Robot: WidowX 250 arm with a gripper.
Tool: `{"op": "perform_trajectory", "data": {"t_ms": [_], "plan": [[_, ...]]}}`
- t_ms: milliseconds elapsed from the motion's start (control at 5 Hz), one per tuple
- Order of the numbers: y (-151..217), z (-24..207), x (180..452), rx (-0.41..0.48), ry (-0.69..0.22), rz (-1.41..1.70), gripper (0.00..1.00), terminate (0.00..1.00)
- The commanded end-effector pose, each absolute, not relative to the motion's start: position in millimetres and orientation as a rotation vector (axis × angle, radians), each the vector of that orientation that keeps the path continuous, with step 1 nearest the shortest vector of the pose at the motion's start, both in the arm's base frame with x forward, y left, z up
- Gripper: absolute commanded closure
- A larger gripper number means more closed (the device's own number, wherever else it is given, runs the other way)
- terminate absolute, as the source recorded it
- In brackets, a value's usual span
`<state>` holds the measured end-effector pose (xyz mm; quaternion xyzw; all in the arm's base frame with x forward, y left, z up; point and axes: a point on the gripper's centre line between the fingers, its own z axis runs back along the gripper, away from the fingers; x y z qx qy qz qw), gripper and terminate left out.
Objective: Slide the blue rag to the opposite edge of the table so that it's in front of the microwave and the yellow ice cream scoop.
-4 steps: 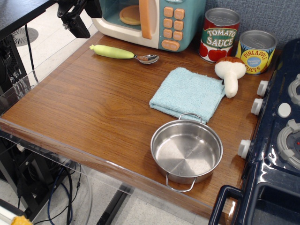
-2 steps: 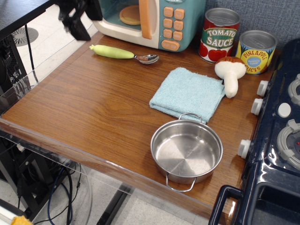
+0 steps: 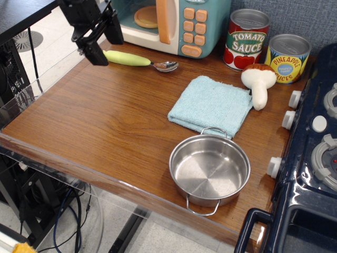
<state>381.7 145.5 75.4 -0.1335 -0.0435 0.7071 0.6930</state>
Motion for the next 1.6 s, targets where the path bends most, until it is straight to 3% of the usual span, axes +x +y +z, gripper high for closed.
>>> {"op": "perform_trajectory", "data": {"t_ms": [0, 200, 600, 1000, 1400], "plan": [[73.1, 125.9, 391.9, -0.356, -0.166, 1.311, 0.0, 0.0], [38.3, 126.2, 394.5, -0.351, -0.14, 1.211, 0.0, 0.0], [-24.4, 101.7, 391.2, -0.222, -0.132, 1.073, 0.0, 0.0], [-37.1, 59.3, 388.7, -0.145, -0.087, 1.032, 0.0, 0.0], [-29.0, 35.1, 386.0, -0.113, -0.052, 1.039, 0.0, 0.0]]}}
